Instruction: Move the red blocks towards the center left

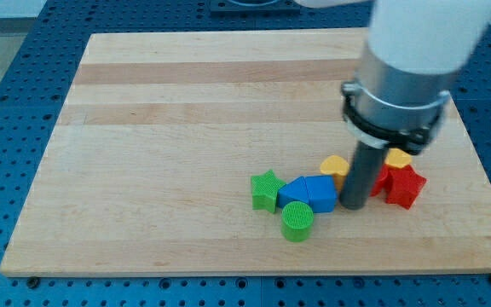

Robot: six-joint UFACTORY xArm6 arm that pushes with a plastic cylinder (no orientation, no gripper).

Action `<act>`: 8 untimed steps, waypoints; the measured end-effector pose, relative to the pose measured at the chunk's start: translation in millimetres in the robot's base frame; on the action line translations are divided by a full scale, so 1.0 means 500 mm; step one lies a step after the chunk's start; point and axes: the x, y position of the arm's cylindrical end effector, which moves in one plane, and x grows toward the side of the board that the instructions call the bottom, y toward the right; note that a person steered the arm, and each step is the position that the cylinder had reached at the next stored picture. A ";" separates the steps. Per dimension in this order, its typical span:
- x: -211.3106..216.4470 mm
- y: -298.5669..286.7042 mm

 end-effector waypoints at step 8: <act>-0.057 -0.131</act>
